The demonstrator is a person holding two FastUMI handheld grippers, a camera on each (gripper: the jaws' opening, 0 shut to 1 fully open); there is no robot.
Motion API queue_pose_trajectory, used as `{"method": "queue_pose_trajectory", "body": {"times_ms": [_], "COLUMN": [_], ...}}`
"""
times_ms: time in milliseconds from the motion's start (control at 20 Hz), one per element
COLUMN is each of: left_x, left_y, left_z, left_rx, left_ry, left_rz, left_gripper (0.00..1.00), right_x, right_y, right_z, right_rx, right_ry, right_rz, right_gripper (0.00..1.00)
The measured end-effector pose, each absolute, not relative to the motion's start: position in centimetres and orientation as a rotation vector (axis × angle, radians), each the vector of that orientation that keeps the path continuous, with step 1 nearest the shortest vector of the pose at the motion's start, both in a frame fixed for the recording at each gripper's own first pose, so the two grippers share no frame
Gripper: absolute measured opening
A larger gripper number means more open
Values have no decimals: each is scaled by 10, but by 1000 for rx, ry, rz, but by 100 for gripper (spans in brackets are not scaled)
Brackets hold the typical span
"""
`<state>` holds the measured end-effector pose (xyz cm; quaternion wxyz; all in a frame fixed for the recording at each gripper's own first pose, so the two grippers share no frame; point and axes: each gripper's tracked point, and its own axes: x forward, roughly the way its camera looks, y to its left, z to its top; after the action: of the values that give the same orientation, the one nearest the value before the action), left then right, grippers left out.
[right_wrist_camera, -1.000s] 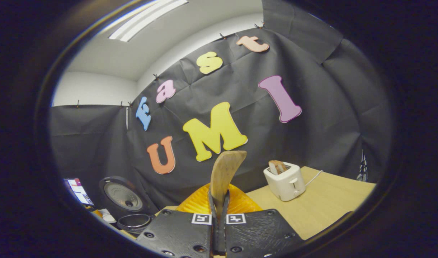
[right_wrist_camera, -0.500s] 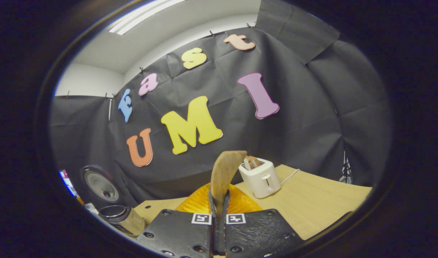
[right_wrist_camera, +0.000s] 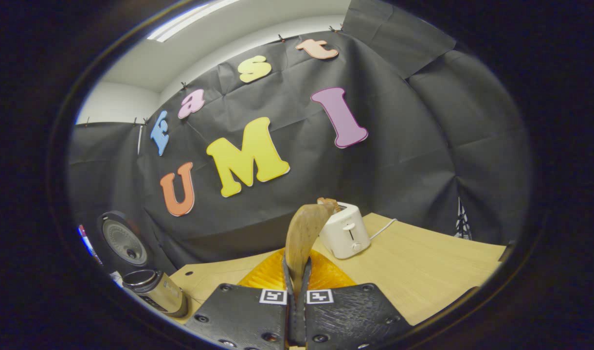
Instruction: Close the left gripper, press the button to open the rice cooker; take a wooden spoon from the chopstick holder with the right hand, scoop a spoonful of rice and pour it into the rice cooker, then put the wooden spoon back into the chopstick holder.
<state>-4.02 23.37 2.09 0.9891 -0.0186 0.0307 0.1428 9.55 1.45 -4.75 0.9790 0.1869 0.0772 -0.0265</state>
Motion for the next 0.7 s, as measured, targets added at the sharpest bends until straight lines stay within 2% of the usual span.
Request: {"method": "queue_pose_trajectory", "body": {"times_ms": [700], "left_x": [-46], "left_y": [240], "left_z": [24], "left_rx": [-54], "left_ry": [51], "left_rz": [296], "left_gripper": [98], "right_x": [98], "right_y": [21], "right_z": [-103], "right_rx": [346], "right_ry": [223], "right_rz": [-89], "right_gripper": [0]}}
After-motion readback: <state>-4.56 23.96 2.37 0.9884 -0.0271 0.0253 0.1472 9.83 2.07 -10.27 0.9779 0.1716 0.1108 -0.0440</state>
